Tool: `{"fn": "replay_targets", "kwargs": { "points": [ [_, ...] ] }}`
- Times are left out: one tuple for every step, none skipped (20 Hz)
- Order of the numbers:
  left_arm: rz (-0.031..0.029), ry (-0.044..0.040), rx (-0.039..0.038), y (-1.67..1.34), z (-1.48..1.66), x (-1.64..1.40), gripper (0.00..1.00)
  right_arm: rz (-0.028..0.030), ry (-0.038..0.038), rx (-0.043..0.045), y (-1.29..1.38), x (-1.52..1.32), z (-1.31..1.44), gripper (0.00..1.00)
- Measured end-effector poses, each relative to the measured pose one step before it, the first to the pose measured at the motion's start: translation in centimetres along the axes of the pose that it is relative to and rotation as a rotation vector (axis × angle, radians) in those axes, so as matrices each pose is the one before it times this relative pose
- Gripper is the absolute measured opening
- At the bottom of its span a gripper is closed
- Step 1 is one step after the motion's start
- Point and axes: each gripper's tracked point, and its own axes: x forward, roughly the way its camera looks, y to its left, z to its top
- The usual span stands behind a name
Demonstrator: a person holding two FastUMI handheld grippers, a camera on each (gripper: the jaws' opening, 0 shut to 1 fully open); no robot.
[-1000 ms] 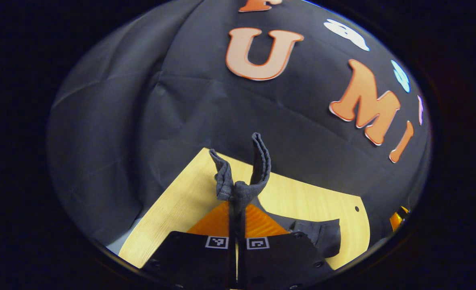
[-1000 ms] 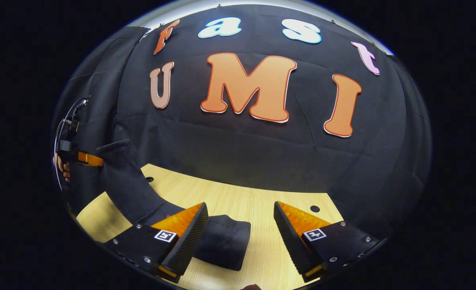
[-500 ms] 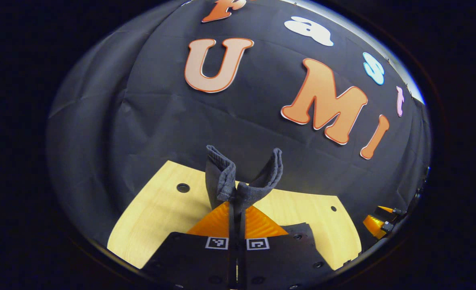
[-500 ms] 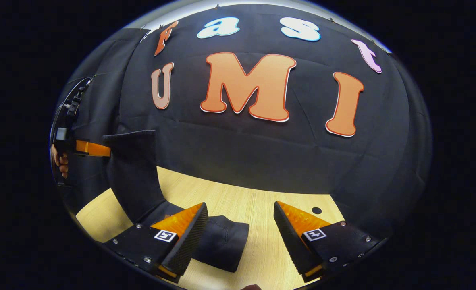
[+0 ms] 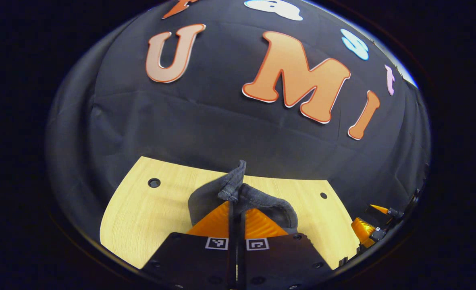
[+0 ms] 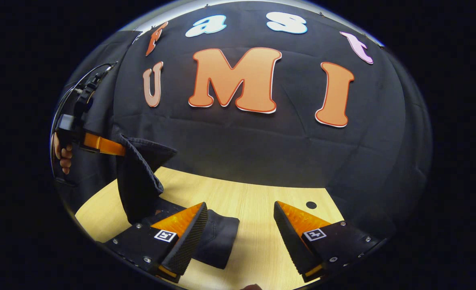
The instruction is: Grasp the waist and the cuffs of the jeans and fold them to make the two legs overlap; first hold the waist and fold one-third of the jeans toward the cuffs, then hold the cuffs and fold the remaining one-third in the same direction to finish folding.
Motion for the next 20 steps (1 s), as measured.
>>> {"fn": "replay_targets", "kwargs": {
  "points": [
    [0.00472,0.01319,0.01132,-0.759,0.026,0.736,0.02,-0.00186,0.00417,0.00962,0.133,0.014,-0.013,0.99],
    [0.00298,0.01526,0.01077,-0.655,0.080,0.792,0.03,-0.00671,0.00039,0.00862,-0.112,-0.042,0.021,0.99],
    [0.00374,0.01062,0.01177,-0.607,0.133,0.750,0.02,-0.00368,0.00051,0.00794,0.046,0.028,-0.012,0.99],
    [0.00481,0.01227,0.01063,-0.657,0.037,0.728,0.03,-0.01021,0.00131,0.00729,-0.180,0.048,-0.007,0.99],
    [0.00691,0.02033,0.00973,-0.649,-0.166,0.727,0.02,-0.00261,-0.00118,0.00875,0.018,0.034,-0.004,0.98],
    [0.00422,0.00736,0.00734,-0.757,0.234,0.774,0.02,-0.00864,0.00178,0.00781,-0.109,0.079,-0.029,0.99],
    [0.00577,0.01896,0.00832,-0.875,0.067,0.900,0.02,-0.00441,-0.00063,0.00742,0.016,-0.016,-0.005,0.99],
    [0.00534,0.00491,0.00785,-0.777,0.184,0.949,0.02,-0.00790,0.00009,0.00578,-0.076,0.001,0.016,0.99],
    [0.00357,0.01728,0.00334,-0.869,-0.097,0.688,0.02,-0.00894,-0.00193,0.00626,-0.218,-0.036,0.048,0.99],
    [0.00049,0.00829,0.00073,-0.827,-0.069,0.668,0.02,-0.00599,0.00065,0.00789,-0.082,0.108,-0.043,0.99],
    [0.00009,0.01405,0.00442,-0.796,-0.124,0.641,0.02,-0.00709,0.00447,0.00789,-0.042,0.003,-0.047,0.99],
    [-0.00689,0.01566,0.00852,-1.040,-0.375,0.543,0.02,-0.00371,0.00299,0.00779,0.014,-0.065,-0.089,0.99],
    [-0.00329,0.01938,0.00995,-1.283,-0.640,0.704,0.02,-0.01150,0.00357,0.00442,-0.220,-0.044,-0.020,0.99],
    [-0.00817,0.02537,0.01177,-1.026,-0.641,0.491,0.02,-0.00371,0.00221,0.00406,-0.045,-0.010,0.006,0.98],
    [-0.00560,0.01183,0.01460,-1.099,-0.667,0.296,0.02,-0.00719,0.00477,0.00442,-0.141,0.005,-0.109,0.98],
    [-0.00573,0.01417,0.01342,-0.905,-0.516,0.298,0.02,-0.00122,0.00287,0.00487,-0.016,-0.055,-0.084,0.98],
    [-0.00017,-0.00227,0.01050,-0.799,-0.098,0.398,0.02,-0.00115,0.00308,0.00554,0.026,0.057,-0.107,0.98],
    [0.00666,0.01383,0.02995,-0.417,-0.233,0.503,0.02,-0.00551,0.00428,0.00491,-0.083,0.055,-0.060,0.99],
    [0.00758,-0.00120,0.01675,-0.091,-0.257,-0.053,0.02,0.00269,0.00358,0.00518,0.090,-0.046,-0.074,0.98],
    [-0.00353,-0.00387,0.00823,-0.377,0.056,0.265,0.02,-0.00526,-0.00147,0.00179,-0.026,-0.076,0.021,0.99]
  ]
}}
